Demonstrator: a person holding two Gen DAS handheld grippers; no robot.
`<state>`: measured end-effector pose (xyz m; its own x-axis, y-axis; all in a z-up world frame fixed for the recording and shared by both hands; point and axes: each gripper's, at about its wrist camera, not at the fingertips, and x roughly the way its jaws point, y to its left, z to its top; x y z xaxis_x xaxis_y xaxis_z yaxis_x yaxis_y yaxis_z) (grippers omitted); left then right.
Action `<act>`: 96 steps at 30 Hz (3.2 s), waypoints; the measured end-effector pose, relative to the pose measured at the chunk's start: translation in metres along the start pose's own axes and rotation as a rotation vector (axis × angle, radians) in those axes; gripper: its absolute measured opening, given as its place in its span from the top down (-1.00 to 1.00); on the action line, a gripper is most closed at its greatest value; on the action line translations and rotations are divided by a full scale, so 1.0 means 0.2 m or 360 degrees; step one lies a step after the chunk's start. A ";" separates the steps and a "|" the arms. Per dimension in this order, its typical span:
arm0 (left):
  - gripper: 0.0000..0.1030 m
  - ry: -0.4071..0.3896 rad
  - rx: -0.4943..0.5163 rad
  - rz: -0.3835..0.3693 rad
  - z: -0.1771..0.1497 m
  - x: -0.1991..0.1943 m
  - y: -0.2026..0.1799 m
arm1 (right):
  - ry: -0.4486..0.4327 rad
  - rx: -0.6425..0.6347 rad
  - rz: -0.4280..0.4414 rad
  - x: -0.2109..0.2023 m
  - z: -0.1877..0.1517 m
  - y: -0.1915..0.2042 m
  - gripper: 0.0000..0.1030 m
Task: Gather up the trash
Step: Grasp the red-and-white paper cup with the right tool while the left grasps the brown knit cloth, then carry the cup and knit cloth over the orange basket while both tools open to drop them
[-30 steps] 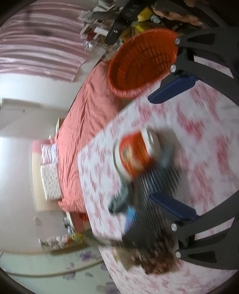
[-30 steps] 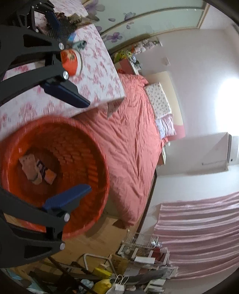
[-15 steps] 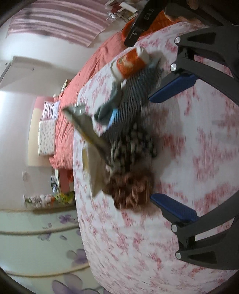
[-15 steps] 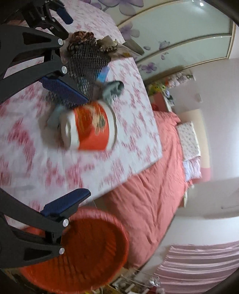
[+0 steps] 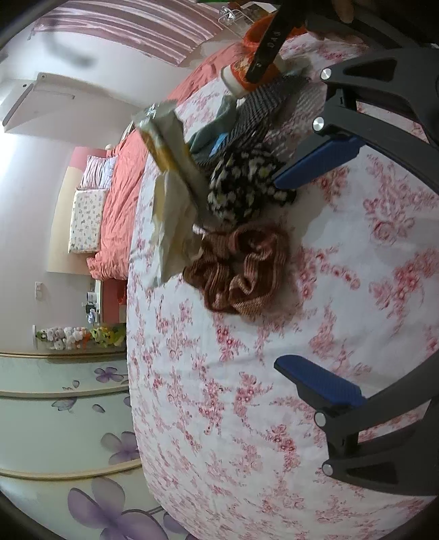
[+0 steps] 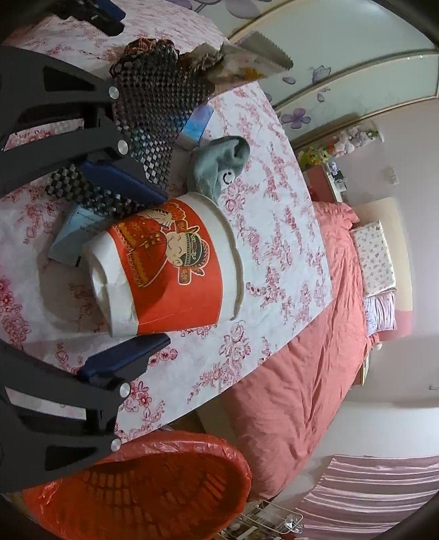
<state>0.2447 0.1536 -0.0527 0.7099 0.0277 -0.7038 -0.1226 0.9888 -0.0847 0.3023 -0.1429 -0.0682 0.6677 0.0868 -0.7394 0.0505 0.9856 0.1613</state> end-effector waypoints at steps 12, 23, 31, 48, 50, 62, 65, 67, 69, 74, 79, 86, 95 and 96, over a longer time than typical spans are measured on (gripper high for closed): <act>-0.59 0.0074 -0.0042 0.0056 0.12 0.21 0.08 | -0.0008 0.0020 0.0016 -0.02 -0.01 -0.02 -0.48; 0.04 0.0160 -0.0113 0.0022 0.15 0.35 0.12 | -0.0015 0.0005 0.0018 0.00 -0.01 -0.02 -0.48; 0.57 0.0134 -0.0115 0.0007 0.15 0.31 0.13 | -0.0051 0.0002 0.0043 -0.07 -0.02 -0.02 -0.47; 0.60 -0.0156 -0.0072 -0.0023 0.21 -0.24 0.12 | -0.0271 0.0011 0.0085 -0.42 0.03 -0.04 -0.47; 0.60 -0.0189 -0.0058 -0.0035 0.22 -0.30 0.08 | -0.0311 0.0013 0.0090 -0.47 0.04 -0.05 -0.47; 0.60 -0.0297 0.0121 -0.0197 0.23 -0.55 -0.31 | -0.0482 0.0051 0.0039 -0.71 -0.01 -0.18 -0.47; 0.60 -0.0300 0.0164 -0.0240 0.22 -0.57 -0.41 | -0.0513 0.0084 0.0014 -0.74 -0.02 -0.24 -0.47; 0.60 -0.0300 0.0196 -0.0272 0.21 -0.58 -0.48 | -0.0524 0.0103 0.0000 -0.75 -0.02 -0.27 -0.47; 0.60 -0.0297 0.0229 -0.0310 0.20 -0.59 -0.56 | -0.0538 0.0125 -0.0019 -0.76 -0.03 -0.32 -0.47; 0.60 -0.0286 0.0299 -0.0393 0.16 -0.60 -0.74 | -0.0573 0.0179 -0.0076 -0.77 -0.05 -0.43 -0.47; 0.60 -0.0261 0.0377 -0.0478 0.13 -0.59 -0.93 | -0.0597 0.0234 -0.0124 -0.79 -0.07 -0.54 -0.47; 0.60 -0.0208 0.0471 -0.0628 0.07 -0.56 -1.21 | -0.0600 0.0322 -0.0198 -0.78 -0.09 -0.68 -0.47; 0.59 -0.0085 0.0615 -0.0802 -0.04 -0.43 -1.62 | -0.0557 0.0459 -0.0271 -0.71 -0.11 -0.91 -0.47; 0.59 -0.0067 0.0627 -0.0813 -0.05 -0.40 -1.67 | -0.0551 0.0474 -0.0272 -0.71 -0.11 -0.94 -0.47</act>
<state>0.2218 -0.1797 0.0258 0.6391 -0.4626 -0.6145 0.4959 0.8585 -0.1306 0.1817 -0.3366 -0.0084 0.8365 -0.1760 -0.5190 0.3576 0.8929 0.2736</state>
